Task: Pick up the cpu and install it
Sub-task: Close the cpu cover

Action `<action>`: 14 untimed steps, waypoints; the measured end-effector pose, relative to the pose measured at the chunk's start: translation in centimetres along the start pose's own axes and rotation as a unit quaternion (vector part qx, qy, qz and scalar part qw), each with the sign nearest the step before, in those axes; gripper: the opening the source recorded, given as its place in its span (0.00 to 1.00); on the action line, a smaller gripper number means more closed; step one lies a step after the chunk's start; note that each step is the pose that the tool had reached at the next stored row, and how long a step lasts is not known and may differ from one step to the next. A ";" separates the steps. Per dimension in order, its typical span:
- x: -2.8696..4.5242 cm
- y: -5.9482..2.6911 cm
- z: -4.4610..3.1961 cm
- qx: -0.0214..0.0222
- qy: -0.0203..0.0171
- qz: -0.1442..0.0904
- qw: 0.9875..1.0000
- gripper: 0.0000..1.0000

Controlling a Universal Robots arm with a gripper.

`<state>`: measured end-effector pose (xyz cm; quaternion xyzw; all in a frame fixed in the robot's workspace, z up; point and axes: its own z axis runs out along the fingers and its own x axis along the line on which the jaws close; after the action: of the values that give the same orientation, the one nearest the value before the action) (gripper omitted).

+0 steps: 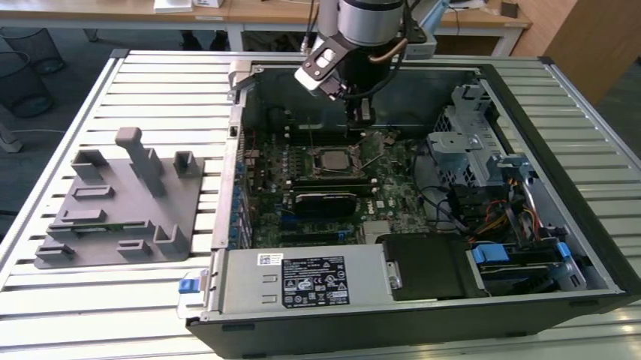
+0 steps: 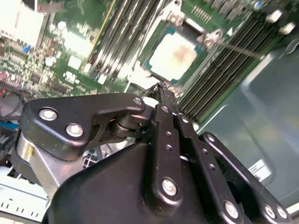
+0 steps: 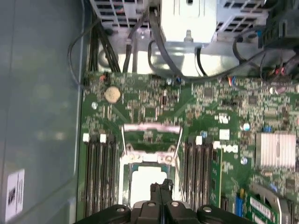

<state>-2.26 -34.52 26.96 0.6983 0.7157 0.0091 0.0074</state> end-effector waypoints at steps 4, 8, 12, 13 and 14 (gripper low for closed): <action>-0.05 1.82 0.10 0.002 0.000 0.000 1.000 0.11; -0.08 3.15 0.14 0.003 0.000 0.000 1.000 0.11; -0.08 4.18 0.18 0.003 0.000 0.000 1.000 0.11; -0.08 4.41 0.20 0.003 0.000 0.000 1.000 0.11; -0.08 4.64 0.21 0.003 0.000 0.000 1.000 0.11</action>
<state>2.39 -34.49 26.86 0.6983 0.7158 0.0068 0.0050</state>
